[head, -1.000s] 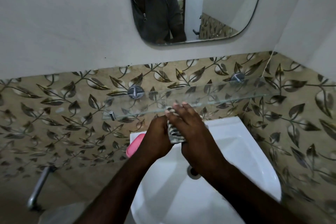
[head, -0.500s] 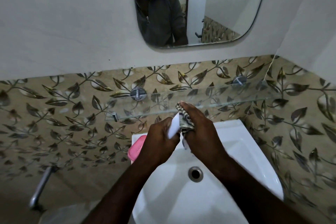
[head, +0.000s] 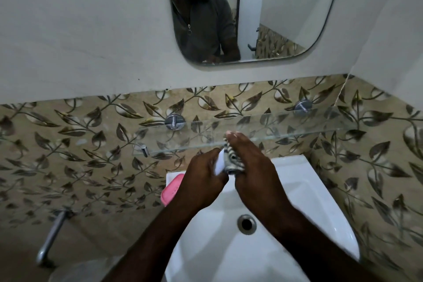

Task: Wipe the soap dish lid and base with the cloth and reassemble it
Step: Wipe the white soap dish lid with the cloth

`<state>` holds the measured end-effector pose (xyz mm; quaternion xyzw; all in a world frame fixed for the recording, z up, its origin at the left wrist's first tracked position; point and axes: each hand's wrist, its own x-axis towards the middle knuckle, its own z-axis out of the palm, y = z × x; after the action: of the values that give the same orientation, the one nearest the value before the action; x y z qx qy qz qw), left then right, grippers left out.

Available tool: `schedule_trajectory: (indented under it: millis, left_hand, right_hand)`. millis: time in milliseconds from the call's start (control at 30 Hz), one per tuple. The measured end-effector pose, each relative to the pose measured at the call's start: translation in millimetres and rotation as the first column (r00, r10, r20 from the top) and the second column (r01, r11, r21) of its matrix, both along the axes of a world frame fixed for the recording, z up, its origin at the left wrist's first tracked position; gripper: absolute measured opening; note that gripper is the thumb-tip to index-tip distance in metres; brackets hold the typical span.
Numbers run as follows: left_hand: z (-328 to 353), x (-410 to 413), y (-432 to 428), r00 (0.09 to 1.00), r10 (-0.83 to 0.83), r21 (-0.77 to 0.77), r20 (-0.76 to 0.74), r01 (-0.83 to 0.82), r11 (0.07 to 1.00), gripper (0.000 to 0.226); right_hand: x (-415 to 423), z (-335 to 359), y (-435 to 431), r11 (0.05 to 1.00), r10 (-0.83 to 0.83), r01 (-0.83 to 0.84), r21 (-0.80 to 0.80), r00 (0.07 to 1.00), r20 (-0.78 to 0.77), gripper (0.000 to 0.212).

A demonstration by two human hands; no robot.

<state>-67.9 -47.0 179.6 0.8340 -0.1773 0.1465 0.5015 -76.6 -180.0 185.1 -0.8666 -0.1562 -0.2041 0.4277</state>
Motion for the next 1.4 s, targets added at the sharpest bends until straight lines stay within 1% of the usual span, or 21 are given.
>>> schedule_trajectory:
  millis: [67,100,200,267,333,433,533,600,633,733,800,833,933,1033,1100,1133,1200,1267,1300,1367,1400]
  left_hand:
    - [0.8,0.6,1.3,1.0,-0.019,-0.018,0.002,0.019,1.0,0.019]
    - [0.9,-0.1,1.8,1.0,-0.017,-0.027,0.002,0.017,0.999,0.018]
    - [0.3,-5.1,-0.7,0.999,-0.01,-0.071,-0.033,0.008,0.997,0.04]
    - [-2.7,-5.6,-2.1,0.998,0.007,-0.119,-0.07,-0.015,0.993,0.046]
    - [-4.9,-4.3,-3.5,0.996,0.041,-0.156,-0.077,-0.052,0.986,0.036]
    - [-4.4,-4.0,-3.4,0.994,0.088,-0.152,-0.064,-0.097,0.984,0.01]
    - [-2.0,-5.6,-2.6,0.994,0.092,-0.165,-0.054,-0.1,0.981,0.012]
    - [-2.8,-6.1,-5.5,0.993,0.074,-0.245,-0.094,-0.095,0.965,0.019]
    - [-3.8,-6.0,-7.8,0.991,0.057,-0.313,-0.121,-0.093,0.945,0.023]
    - [-6.9,-4.8,-13.7,0.98,0.028,-0.496,-0.195,-0.123,0.86,0.027]
    - [-8.2,-3.8,-14.5,0.976,-0.008,-0.565,-0.219,-0.121,0.816,0.033]
    - [-8.9,-2.8,-14.8,0.975,-0.016,-0.565,-0.223,-0.116,0.817,0.035]
    - [-10.0,2.0,-12.1,0.954,-0.121,-0.583,-0.274,-0.065,0.81,0.043]
    - [-2.3,13.4,4.5,0.886,-0.292,-0.586,-0.36,0.029,0.81,0.043]
    - [3.5,21.6,15.4,0.844,-0.321,-0.451,-0.429,0.108,0.886,0.035]
    - [4.7,24.9,17.0,0.845,-0.296,-0.373,-0.445,0.126,0.919,0.032]
    - [4.0,28.3,12.6,0.874,-0.227,-0.28,-0.43,0.11,0.954,0.032]
    - [2.1,26.8,4.3,0.91,-0.183,-0.246,-0.372,0.093,0.965,0.03]
    - [0.0,25.7,1.0,0.931,-0.161,-0.22,-0.327,0.091,0.971,0.025]
    - [-5.7,25.6,-2.4,0.968,-0.117,-0.151,-0.222,0.084,0.985,0.014]
    - [-8.4,26.0,-2.5,0.978,-0.098,-0.133,-0.183,0.074,0.988,0.011]
  right_hand:
    - [-2.5,-6.7,4.3,0.997,0.038,-0.033,-0.075,0.997,0.062,0.083]
    - [-0.1,-9.1,3.3,0.997,0.054,-0.05,-0.063,0.997,0.064,0.083]
    - [10.4,-9.2,-6.9,0.987,0.101,-0.095,0.131,0.994,-0.037,0.075]
    - [13.4,-4.2,-9.9,0.969,0.135,-0.11,0.22,0.985,-0.104,0.074]
    - [13.2,1.9,-9.0,0.951,0.167,-0.128,0.283,0.979,-0.119,0.068]
    - [14.9,6.4,-11.9,0.896,0.225,-0.127,0.425,0.956,-0.188,0.06]
    - [14.9,4.1,-13.5,0.834,0.294,-0.11,0.541,0.918,-0.266,0.057]
    - [16.6,1.5,-13.1,0.766,0.334,-0.058,0.64,0.886,-0.321,0.055]
    - [17.2,1.1,-13.6,0.708,0.376,-0.016,0.706,0.855,-0.357,0.051]
    - [17.4,-5.1,-18.0,0.476,0.603,0.056,0.878,0.706,-0.372,0.035]
    - [15.6,-15.0,-20.8,0.426,0.701,0.017,0.904,0.626,-0.342,0.031]
    - [16.9,-20.3,-22.1,0.436,0.703,-0.013,0.9,0.63,-0.331,0.034]
    - [27.2,-22.4,-30.9,0.539,0.605,-0.09,0.837,0.733,-0.311,0.044]
    - [36.2,-12.5,-47.8,0.73,0.531,-0.18,0.659,0.756,-0.382,0.053]
    - [37.6,-6.4,-54.1,0.823,0.504,-0.26,0.505,0.743,-0.44,0.053]
    - [37.3,-3.3,-53.5,0.863,0.472,-0.294,0.412,0.761,-0.445,0.052]
    - [33.9,0.8,-46.6,0.938,0.345,-0.296,0.182,0.848,-0.403,0.054]
    - [27.9,1.2,-34.8,0.979,0.171,-0.194,-0.058,0.945,-0.28,0.068]
    - [23.0,1.2,-27.9,0.979,0.124,-0.153,-0.131,0.97,-0.209,0.075]
    - [13.1,1.6,-15.8,0.971,0.118,-0.14,-0.194,0.986,-0.119,0.085]
    - [11.9,0.1,-12.9,0.97,0.136,-0.151,-0.189,0.987,-0.09,0.089]
